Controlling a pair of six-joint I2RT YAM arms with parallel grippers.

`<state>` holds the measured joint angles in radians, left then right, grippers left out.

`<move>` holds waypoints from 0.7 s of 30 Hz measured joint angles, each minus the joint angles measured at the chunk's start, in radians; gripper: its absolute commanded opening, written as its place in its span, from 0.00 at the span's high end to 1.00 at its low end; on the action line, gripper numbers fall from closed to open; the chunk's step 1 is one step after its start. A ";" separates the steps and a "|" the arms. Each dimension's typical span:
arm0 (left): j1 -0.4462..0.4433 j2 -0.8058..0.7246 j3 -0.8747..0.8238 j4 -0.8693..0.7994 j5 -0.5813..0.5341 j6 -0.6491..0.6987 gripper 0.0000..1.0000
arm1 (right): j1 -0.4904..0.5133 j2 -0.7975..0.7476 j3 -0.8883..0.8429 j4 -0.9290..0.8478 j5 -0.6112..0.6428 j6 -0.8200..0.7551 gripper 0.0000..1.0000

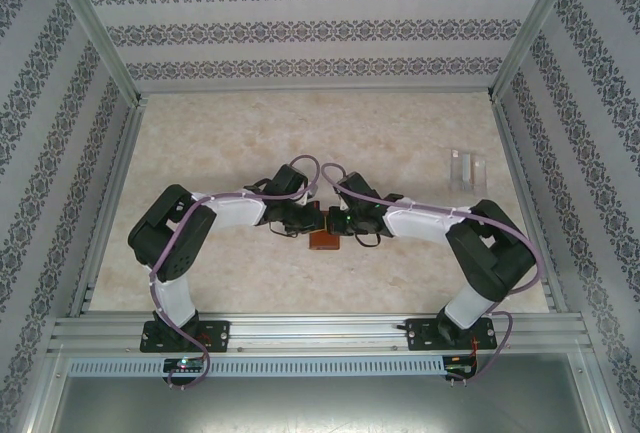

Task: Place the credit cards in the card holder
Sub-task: Press the button at the card holder.

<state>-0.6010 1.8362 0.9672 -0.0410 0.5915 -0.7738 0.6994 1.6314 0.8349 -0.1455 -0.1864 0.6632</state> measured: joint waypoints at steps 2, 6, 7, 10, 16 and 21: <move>0.000 0.005 -0.002 0.014 0.008 -0.006 1.00 | 0.011 -0.009 0.000 -0.040 0.013 -0.023 1.00; 0.000 0.012 -0.002 0.031 0.019 -0.014 1.00 | 0.012 -0.006 -0.010 -0.054 0.010 -0.047 1.00; 0.000 0.013 -0.002 0.031 0.020 -0.014 1.00 | 0.012 -0.005 -0.012 -0.049 0.006 -0.047 1.00; 0.000 0.013 -0.003 0.035 0.023 -0.016 1.00 | 0.009 -0.002 -0.014 -0.042 -0.005 -0.043 1.00; 0.000 0.018 -0.003 0.043 0.030 -0.016 1.00 | -0.039 -0.053 -0.055 -0.034 -0.045 -0.027 1.00; 0.000 0.024 0.005 0.043 0.034 -0.016 1.00 | -0.098 -0.068 -0.018 -0.086 -0.102 -0.024 1.00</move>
<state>-0.6010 1.8606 0.9722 0.0021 0.6254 -0.7898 0.6018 1.5635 0.8173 -0.2314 -0.2882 0.6392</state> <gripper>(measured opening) 0.066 0.039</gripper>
